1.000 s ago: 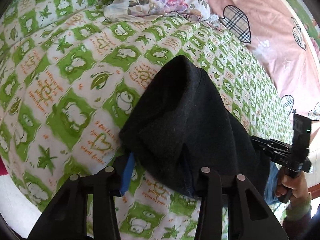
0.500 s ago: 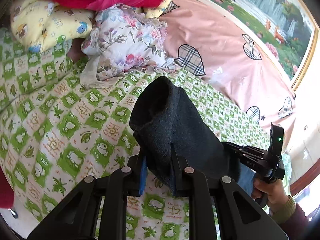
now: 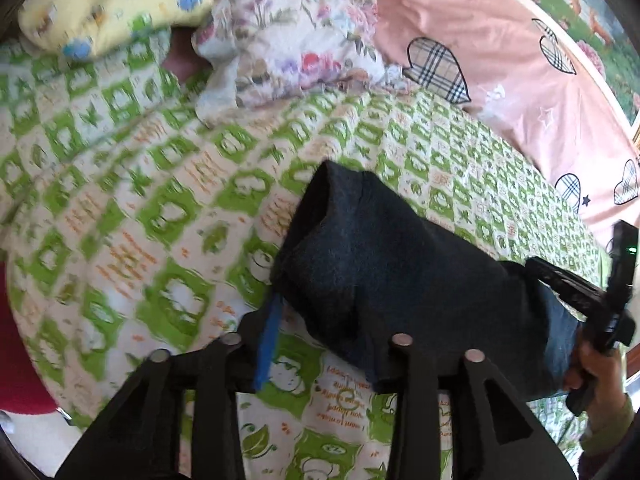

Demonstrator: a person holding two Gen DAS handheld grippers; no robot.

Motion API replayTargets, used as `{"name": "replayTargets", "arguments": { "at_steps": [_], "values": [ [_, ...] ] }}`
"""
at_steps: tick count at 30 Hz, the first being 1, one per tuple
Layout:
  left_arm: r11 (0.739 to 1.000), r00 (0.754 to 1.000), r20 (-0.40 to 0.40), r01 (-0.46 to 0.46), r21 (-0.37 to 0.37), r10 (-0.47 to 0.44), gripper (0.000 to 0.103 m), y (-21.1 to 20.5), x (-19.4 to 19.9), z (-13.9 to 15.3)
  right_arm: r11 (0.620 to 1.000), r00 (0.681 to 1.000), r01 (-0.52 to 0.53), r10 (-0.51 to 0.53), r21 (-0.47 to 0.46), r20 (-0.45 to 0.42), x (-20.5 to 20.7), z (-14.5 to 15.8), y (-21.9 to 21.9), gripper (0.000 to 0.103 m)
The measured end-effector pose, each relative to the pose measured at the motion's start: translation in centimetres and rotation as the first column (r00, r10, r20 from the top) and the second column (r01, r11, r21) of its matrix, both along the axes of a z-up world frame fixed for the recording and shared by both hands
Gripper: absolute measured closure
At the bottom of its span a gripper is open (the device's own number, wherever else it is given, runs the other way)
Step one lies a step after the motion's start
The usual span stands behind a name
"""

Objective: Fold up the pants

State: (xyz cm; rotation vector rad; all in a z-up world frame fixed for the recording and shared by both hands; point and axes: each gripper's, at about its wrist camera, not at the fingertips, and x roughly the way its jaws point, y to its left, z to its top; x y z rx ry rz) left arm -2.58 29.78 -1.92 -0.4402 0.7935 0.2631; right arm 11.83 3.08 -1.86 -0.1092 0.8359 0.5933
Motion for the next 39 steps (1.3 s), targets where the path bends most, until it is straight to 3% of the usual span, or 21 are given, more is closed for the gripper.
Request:
{"name": "replayTargets", "arguments": {
  "at_steps": [5,13,18,22,26,29,39],
  "values": [
    [0.999,0.998,0.061,-0.002,0.037,-0.001,0.058,-0.7,-1.4,3.2,0.995,0.998,0.063,-0.065,0.074,0.016,-2.8,2.7,-4.7,0.062],
    [0.978,0.978,0.069,0.192,0.076,-0.197,0.054,-7.3,1.2,5.2,0.965,0.973,0.229,-0.228,0.125,-0.026,-7.8,2.8,-13.1,0.061],
    [0.944,0.945,0.044,0.32,0.084,-0.324,0.05,-12.3,3.4,5.1,0.924,0.936,0.352,-0.348,0.151,-0.057,-10.8,2.2,-18.3,0.061],
    [0.9,0.904,0.02,0.423,0.1,-0.427,0.046,-16.6,4.9,5.2,0.893,0.906,0.422,-0.418,0.154,-0.061,-12.8,1.9,-21.4,0.061],
    [0.842,0.848,-0.009,0.527,0.115,-0.53,0.043,-20.9,6.3,5.4,0.858,0.872,0.488,-0.485,0.159,-0.06,-14.4,1.6,-24.3,0.061],
    [0.782,0.793,-0.027,0.606,0.145,-0.609,0.042,-24.5,6.7,5.4,0.828,0.845,0.533,-0.53,0.171,-0.068,-15.2,1.3,-26.4,0.061],
    [0.502,0.534,-0.14,0.839,0.211,-0.834,0.042,-36.1,6.2,3.5,0.739,0.769,0.636,-0.631,0.222,-0.099,-16.0,0.7,-32.6,0.061]
  ]
}}
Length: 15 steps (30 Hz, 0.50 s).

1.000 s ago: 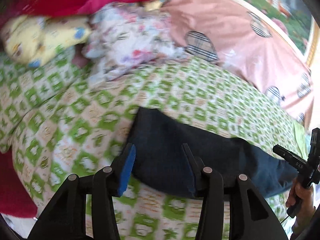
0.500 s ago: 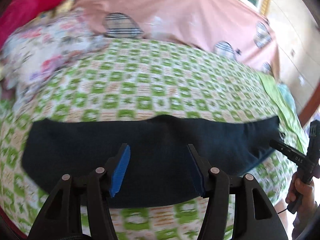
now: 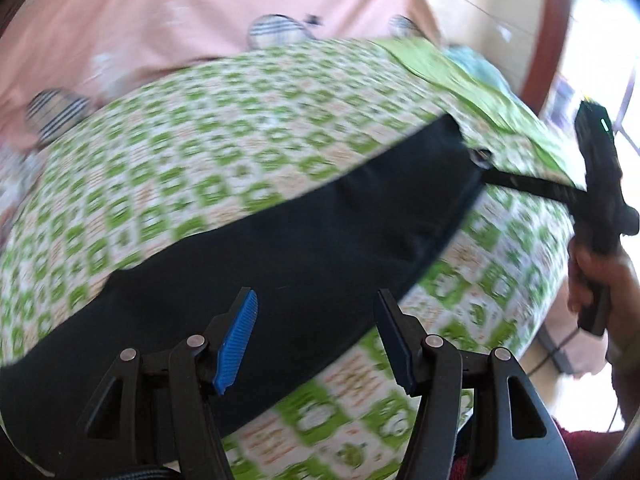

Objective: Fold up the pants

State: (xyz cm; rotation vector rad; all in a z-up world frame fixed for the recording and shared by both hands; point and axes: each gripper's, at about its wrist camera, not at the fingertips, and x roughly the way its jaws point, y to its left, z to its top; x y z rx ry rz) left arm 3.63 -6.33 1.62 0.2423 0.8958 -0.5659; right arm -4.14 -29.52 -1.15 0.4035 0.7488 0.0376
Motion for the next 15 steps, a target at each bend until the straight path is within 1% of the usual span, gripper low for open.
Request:
{"name": "replayTargets", "arguments": {
  "at_steps": [3,5,7,9,13,15],
  "values": [
    [0.995,0.996,-0.01,0.086,0.051,-0.086,0.042,-2.8,0.0,-1.0,0.999,0.999,0.032,-0.032,0.017,-0.01,0.3,-0.4,-1.6,0.061],
    [0.989,0.993,-0.013,0.118,0.084,-0.117,0.042,-4.0,0.1,-1.8,0.998,0.999,0.047,-0.046,0.039,-0.012,0.7,-0.7,-2.2,0.061],
    [0.981,0.988,-0.032,0.154,0.119,-0.152,0.042,-5.2,0.4,-2.7,0.997,0.998,0.057,-0.056,0.061,-0.014,1.0,-1.0,-2.9,0.061],
    [0.975,0.984,-0.051,0.175,0.138,-0.17,0.043,-5.6,0.9,-3.4,0.995,0.998,0.062,-0.062,0.082,-0.009,1.3,-1.2,-3.3,0.061],
    [0.961,0.977,-0.077,0.209,0.184,-0.197,0.051,-6.4,1.5,-4.9,0.992,0.998,0.067,-0.067,0.102,-0.003,1.8,-1.4,-3.7,0.061],
    [0.955,0.975,-0.088,0.216,0.203,-0.202,0.059,-6.7,1.8,-5.5,0.992,0.998,0.065,-0.064,0.108,-0.005,2.1,-1.7,-3.7,0.061]
  ]
}}
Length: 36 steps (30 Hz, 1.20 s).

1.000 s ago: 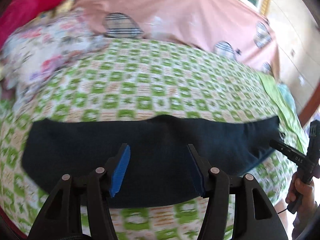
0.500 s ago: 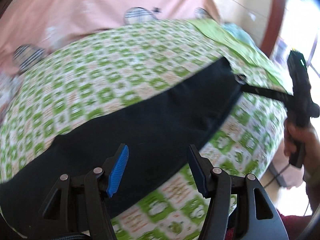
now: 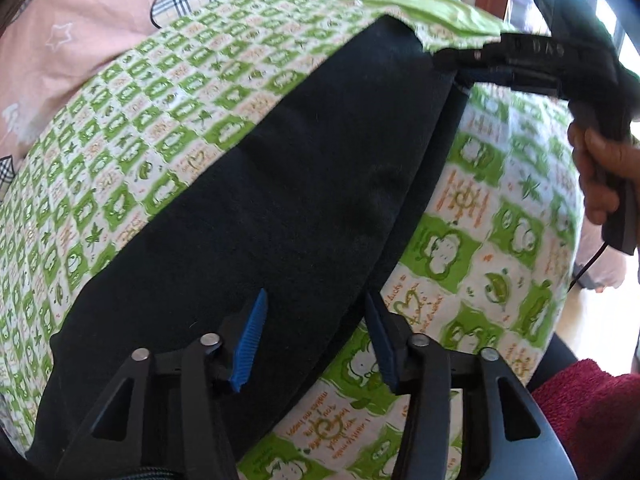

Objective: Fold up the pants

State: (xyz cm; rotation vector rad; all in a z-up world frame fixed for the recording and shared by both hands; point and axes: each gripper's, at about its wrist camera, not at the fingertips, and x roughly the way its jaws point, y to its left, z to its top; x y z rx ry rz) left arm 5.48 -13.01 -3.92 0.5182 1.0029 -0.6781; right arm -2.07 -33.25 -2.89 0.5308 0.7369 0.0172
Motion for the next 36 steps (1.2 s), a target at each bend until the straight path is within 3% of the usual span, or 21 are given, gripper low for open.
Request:
{"name": "replayTargets", "arguments": {
  "at_steps": [2,3,4,5,7,10,14,17,19,20,22,23,29,36],
  "values": [
    [1.0,1.0,0.0,0.009,0.001,-0.009,0.068,-0.1,0.1,-0.2,1.0,1.0,0.0,0.0,0.002,-0.003,0.2,-0.3,0.0,0.061],
    [1.0,1.0,0.0,0.015,-0.001,-0.015,0.079,-0.2,0.1,-0.1,1.0,1.0,0.001,-0.001,0.0,-0.004,0.2,-0.4,0.2,0.065],
    [1.0,1.0,0.002,0.021,-0.006,-0.021,0.085,-0.2,0.0,0.0,1.0,1.0,0.003,-0.003,-0.009,-0.003,0.2,-0.4,0.2,0.08],
    [1.0,1.0,0.007,0.022,-0.011,-0.022,0.092,-0.3,-0.1,0.2,1.0,1.0,0.006,-0.006,-0.015,-0.002,0.1,-0.4,0.2,0.088],
    [1.0,0.999,0.033,0.027,-0.014,-0.027,0.097,-0.4,-0.5,0.9,1.0,1.0,0.009,-0.009,-0.011,0.013,-0.2,-0.2,0.1,0.095],
    [0.998,0.997,0.058,0.058,-0.037,-0.056,0.098,-0.5,-1.3,2.1,0.999,0.999,0.014,-0.012,-0.029,0.047,-1.4,0.8,0.0,0.096],
    [0.997,0.997,0.026,0.074,-0.036,-0.073,0.097,-0.6,-1.3,1.7,0.999,1.0,0.017,-0.016,-0.032,0.021,-2.1,0.5,-0.5,0.097],
    [0.998,0.998,-0.018,0.054,-0.027,-0.055,0.089,-0.8,-0.7,1.1,1.0,1.0,0.016,-0.016,0.009,-0.023,-1.5,-0.5,-0.8,0.094],
    [0.998,0.999,-0.012,0.047,-0.037,-0.047,0.089,-0.7,-0.5,1.6,0.999,1.0,0.021,-0.02,0.043,-0.01,-1.7,-0.5,-1.1,0.084],
    [0.998,0.999,-0.009,0.051,-0.043,-0.052,0.084,-0.7,-0.6,2.1,0.999,1.0,0.025,-0.025,0.042,0.0,-1.9,-0.3,-1.1,0.079],
    [0.996,0.998,-0.001,0.059,-0.064,-0.059,0.067,-0.8,-0.4,3.2,0.999,0.999,0.032,-0.033,0.039,0.024,-2.5,0.2,-1.2,0.057],
    [0.996,0.998,0.007,0.059,-0.074,-0.058,0.061,-0.9,-0.1,3.8,0.998,0.998,0.038,-0.04,0.044,0.038,-2.9,0.4,-1.4,0.056],
    [0.986,0.998,-0.039,0.035,-0.16,-0.042,0.06,-2.9,3.7,6.5,0.989,0.997,0.064,-0.07,0.137,0.033,-4.1,-0.6,-2.5,0.056],
    [0.979,0.983,-0.155,0.062,-0.195,-0.093,0.058,-8.4,9.4,5.7,0.975,0.997,0.065,-0.072,0.215,0.022,-3.6,-2.0,-3.0,0.056]
  ]
}}
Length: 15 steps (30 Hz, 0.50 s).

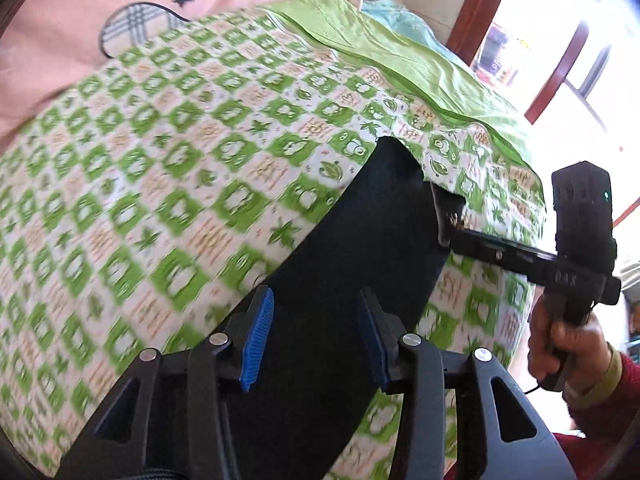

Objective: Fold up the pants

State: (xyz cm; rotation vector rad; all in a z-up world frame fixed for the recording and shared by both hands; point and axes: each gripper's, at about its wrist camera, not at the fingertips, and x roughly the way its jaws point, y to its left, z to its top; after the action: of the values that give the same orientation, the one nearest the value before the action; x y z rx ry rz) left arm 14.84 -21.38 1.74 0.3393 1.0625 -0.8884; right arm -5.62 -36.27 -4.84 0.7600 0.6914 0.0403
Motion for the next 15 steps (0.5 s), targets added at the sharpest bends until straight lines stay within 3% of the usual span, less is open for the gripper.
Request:
{"name": "replayTargets", "arguments": {
  "at_steps": [6,9,14,15],
  "values": [
    [0.996,0.996,-0.058,0.068,0.049,-0.065,0.054,-4.6,3.1,-2.2,0.999,1.0,-0.011,0.011,0.034,-0.006,1.3,-0.7,-0.3,0.058],
    [0.991,0.989,-0.1,0.119,0.058,-0.113,0.053,-6.7,3.9,-3.2,1.0,1.0,-0.009,0.009,0.027,-0.007,1.6,-1.0,-0.4,0.088],
    [0.977,0.974,-0.13,0.196,0.085,-0.184,0.045,-10.1,3.9,-4.9,0.997,0.997,0.047,-0.05,0.063,0.05,0.2,-1.1,-2.1,0.092],
    [0.976,0.972,-0.136,0.202,0.077,-0.19,0.049,-10.6,4.0,-5.0,0.997,0.998,0.046,-0.049,0.066,0.048,0.1,-1.1,-2.1,0.092]
  ]
}}
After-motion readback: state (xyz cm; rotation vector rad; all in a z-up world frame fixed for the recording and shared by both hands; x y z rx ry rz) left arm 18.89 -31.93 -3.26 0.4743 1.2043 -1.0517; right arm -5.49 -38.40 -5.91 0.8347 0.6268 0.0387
